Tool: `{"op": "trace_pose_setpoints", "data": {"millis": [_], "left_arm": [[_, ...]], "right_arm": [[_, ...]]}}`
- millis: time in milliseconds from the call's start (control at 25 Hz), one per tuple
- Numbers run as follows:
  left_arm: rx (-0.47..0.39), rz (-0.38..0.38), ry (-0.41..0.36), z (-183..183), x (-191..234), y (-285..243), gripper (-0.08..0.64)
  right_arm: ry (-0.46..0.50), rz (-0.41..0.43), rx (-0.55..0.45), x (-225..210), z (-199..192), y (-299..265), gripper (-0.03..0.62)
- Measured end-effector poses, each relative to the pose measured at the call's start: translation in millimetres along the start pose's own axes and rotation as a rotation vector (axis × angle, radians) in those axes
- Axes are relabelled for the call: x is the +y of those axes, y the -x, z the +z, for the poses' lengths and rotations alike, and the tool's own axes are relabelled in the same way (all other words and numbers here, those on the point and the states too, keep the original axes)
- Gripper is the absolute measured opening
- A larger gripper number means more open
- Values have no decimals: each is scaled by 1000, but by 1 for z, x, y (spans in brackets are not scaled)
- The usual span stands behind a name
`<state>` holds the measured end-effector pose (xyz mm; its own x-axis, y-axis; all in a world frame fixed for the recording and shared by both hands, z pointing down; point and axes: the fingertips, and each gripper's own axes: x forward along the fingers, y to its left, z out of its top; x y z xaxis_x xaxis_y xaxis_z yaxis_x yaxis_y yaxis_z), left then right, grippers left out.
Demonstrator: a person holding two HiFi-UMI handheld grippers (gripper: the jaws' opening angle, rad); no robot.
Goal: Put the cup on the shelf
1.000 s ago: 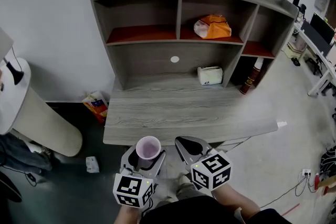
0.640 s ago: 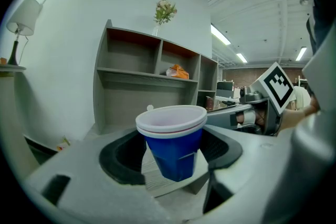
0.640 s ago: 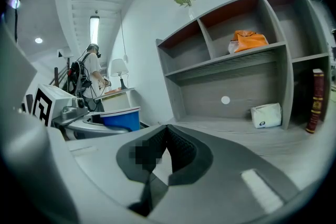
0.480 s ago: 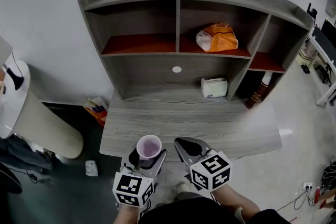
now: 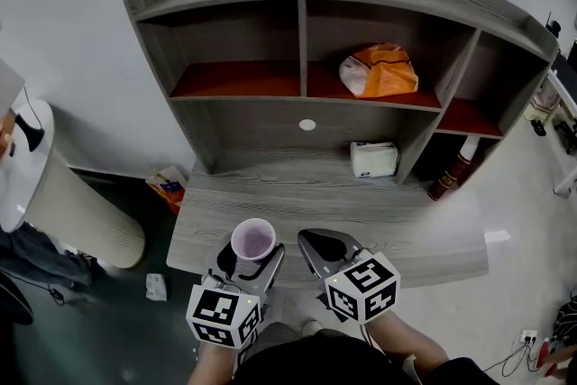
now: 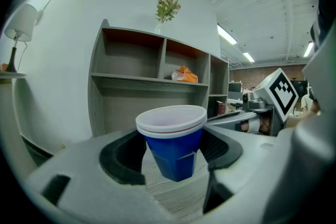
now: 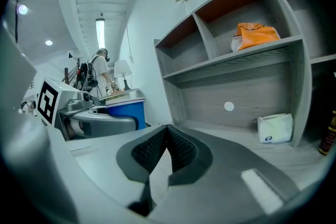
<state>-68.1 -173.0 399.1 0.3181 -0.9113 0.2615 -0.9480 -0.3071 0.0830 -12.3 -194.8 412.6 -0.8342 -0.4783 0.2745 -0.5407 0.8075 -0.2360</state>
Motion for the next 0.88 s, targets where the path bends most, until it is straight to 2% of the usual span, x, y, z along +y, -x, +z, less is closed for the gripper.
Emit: {"op": "trace_pose_setpoints", "data": {"millis": [400,680,880], "left_arm": [[3,-20,-22,36,20,-23,302],[-27,-81,-65,77,40,-51,302],[-55,-133,-63,107,59,-68,302]], "right_arm": [[19,33,-4,-10,29,-21,0],[30,23,-21,-23,64,-48,0],[37,17,-24,-30,85,-70,0]]}}
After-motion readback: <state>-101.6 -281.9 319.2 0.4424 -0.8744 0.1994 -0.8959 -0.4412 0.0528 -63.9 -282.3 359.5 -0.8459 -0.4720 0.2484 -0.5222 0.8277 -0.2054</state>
